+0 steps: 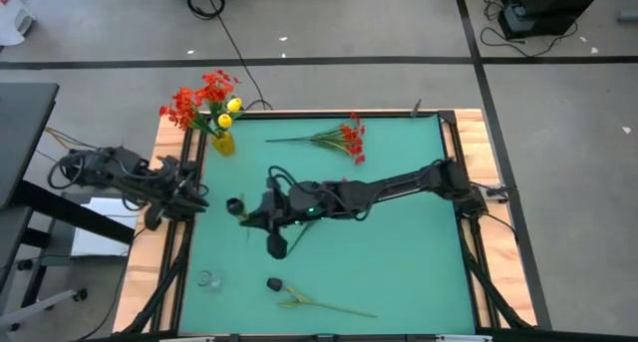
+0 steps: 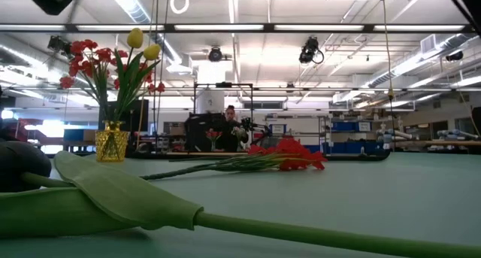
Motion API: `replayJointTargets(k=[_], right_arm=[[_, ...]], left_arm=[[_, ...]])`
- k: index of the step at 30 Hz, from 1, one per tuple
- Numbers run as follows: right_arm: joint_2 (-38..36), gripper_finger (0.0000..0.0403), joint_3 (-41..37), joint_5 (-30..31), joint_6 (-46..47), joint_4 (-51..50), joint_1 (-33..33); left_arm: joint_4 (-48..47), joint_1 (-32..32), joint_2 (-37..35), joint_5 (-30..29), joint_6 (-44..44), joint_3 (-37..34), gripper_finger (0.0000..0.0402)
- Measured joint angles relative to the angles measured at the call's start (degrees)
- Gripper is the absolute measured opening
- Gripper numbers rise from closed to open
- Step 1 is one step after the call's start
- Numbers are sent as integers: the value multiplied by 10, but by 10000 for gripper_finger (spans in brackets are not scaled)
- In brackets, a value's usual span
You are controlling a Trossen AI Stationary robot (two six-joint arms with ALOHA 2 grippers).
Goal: Sort flowers into vase by color
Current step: Put the black flower into the transparent vase
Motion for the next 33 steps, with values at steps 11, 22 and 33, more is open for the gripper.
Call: replayJointTargets(k=[11, 22, 33], right_arm=[[161, 15, 238, -7, 22, -107, 0], [184, 15, 250, 12, 75, -92, -5], [184, 17, 249, 26, 103, -79, -10]], left_arm=[[-67, -1, -32, 57, 24, 0, 66], [10, -1, -29, 119, -22, -85, 66], [177, -1, -29, 75, -26, -196, 148]])
